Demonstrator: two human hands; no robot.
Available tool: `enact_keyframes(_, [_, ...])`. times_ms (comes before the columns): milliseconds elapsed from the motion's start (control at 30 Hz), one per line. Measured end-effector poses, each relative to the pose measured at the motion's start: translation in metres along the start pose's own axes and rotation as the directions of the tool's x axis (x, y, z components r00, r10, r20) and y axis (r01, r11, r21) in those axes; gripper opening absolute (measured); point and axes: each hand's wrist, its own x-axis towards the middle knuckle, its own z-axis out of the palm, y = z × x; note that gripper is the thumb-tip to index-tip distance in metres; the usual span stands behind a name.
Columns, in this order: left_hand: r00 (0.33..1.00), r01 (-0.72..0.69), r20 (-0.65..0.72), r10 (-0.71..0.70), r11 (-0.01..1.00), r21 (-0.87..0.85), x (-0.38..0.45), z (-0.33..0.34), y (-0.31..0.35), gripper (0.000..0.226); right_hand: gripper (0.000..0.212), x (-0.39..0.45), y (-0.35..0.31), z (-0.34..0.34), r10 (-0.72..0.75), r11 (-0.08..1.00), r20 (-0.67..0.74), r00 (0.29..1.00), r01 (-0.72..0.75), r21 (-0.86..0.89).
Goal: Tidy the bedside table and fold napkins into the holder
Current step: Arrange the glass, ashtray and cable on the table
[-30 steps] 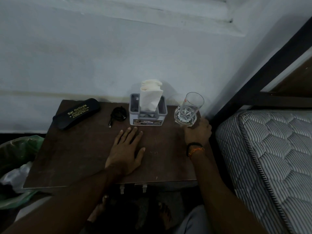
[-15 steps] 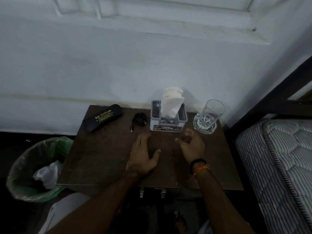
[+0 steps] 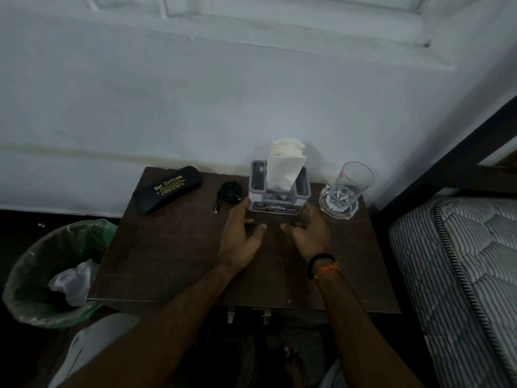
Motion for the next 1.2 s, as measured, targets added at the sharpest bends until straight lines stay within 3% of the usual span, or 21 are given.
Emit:
enact_keyframes(167, [0.997, 0.073, 0.015, -0.073, 0.996, -0.052, 0.003, 0.003, 0.001, 0.074, 0.064, 0.003, 0.002, -0.003, 0.018, 1.000, 0.005, 1.000, -0.018, 0.011])
enact_keyframes(533, [0.994, 0.059, 0.095, -0.055, 0.997, -0.044, 0.002, 0.010, 0.012, 0.076, 0.056, -0.001, -0.008, -0.018, 0.070, 0.998, -0.015, 0.997, -0.070, -0.005])
enact_keyframes(633, [0.994, 0.074, 0.085, -0.072, 0.997, -0.020, 0.002, 0.007, 0.013, 0.065, 0.037, -0.007, -0.012, -0.015, 0.141, 0.987, -0.124, 0.982, -0.150, -0.063])
enact_keyframes(700, [0.998, 0.056, 0.011, -0.057, 0.996, 0.074, 0.002, 0.002, 0.013, 0.043, 0.021, -0.014, -0.014, -0.012, 0.159, 0.976, -0.203, 0.966, -0.184, -0.114])
enact_keyframes(800, [0.983, 0.103, -0.174, -0.057, 0.959, 0.264, 0.002, -0.011, 0.014, 0.022, 0.005, -0.025, -0.021, 0.003, 0.030, 0.974, -0.090, 0.996, -0.049, -0.220])
enact_keyframes(900, [0.944, 0.225, -0.300, -0.138, 0.934, 0.278, 0.007, -0.028, 0.011, 0.029, 0.010, -0.035, -0.028, 0.030, -0.195, 0.920, 0.074, 0.978, 0.208, -0.331])
enact_keyframes(1033, [0.905, 0.386, -0.282, -0.319, 0.894, 0.227, 0.013, -0.048, 0.006, 0.043, 0.035, -0.042, -0.042, 0.066, -0.446, 0.725, 0.236, 0.863, 0.503, -0.471])
enact_keyframes(1200, [0.927, 0.329, -0.244, -0.285, 0.929, 0.167, 0.013, -0.061, 0.004, 0.045, 0.066, -0.034, -0.052, 0.097, -0.465, 0.586, 0.380, 0.800, 0.600, -0.545])
